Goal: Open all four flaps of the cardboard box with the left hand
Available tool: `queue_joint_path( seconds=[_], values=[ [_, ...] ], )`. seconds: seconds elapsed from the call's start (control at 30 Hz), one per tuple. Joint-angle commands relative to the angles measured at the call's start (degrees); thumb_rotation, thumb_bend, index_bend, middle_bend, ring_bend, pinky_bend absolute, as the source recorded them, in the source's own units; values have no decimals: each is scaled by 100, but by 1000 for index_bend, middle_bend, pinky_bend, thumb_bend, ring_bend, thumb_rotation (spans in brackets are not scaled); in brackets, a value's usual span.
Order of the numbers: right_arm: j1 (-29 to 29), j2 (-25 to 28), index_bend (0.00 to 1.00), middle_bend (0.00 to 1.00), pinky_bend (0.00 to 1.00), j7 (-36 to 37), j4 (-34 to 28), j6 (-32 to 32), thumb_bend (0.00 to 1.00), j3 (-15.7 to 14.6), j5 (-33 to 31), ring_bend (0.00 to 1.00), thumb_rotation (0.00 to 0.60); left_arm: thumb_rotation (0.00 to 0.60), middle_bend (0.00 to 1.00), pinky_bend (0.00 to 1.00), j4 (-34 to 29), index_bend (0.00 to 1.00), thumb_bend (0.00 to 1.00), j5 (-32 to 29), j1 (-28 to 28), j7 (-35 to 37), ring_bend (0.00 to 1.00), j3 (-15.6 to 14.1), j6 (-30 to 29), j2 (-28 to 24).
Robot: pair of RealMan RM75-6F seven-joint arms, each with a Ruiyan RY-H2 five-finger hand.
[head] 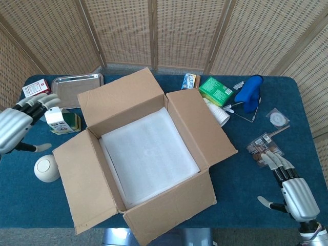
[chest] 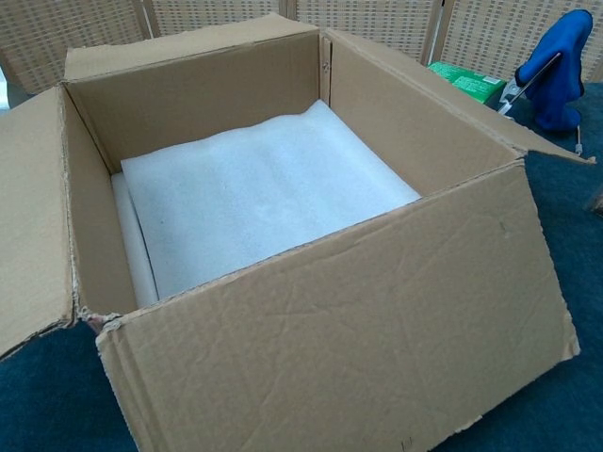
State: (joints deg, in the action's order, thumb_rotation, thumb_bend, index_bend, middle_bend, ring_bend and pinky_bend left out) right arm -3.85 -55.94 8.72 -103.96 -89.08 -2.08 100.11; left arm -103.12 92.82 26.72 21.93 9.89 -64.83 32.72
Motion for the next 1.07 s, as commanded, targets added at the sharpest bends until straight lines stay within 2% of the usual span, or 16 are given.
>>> queue_joint_path(
  seconds=[0.03,0.13,0.47,0.57,0.77,1.07],
  values=[
    [-1,4,0,0,128,1,-9,7,0,-6,8,0,600,600,0,71,709,0,9,-287,-703,-561,0,-27,-1130,753],
    [-6,19,0,0,129,30,-15,27,0,-16,9,0,600,600,0,5,937,0,9,-358,-961,-612,0,-137,-1450,979],
    [26,-30,0,0,129,-296,-22,31,0,117,-300,0,600,600,0,0,1431,0,7,-547,-1802,-698,0,-406,-2535,1813],
    [76,-86,0,0,123,-506,-37,-49,0,203,-454,0,600,600,0,0,1495,0,7,-572,-1975,-838,0,-501,-2674,2029],
    [159,-219,0,0,119,-785,-81,-200,0,357,-703,0,600,600,0,0,1503,0,7,-609,-2293,-648,0,-591,-3010,2407],
    [206,-204,0,0,118,-812,-130,-224,0,419,-820,0,600,600,0,0,1844,0,6,-671,-2442,-410,0,-669,-2942,2784]
  ],
)
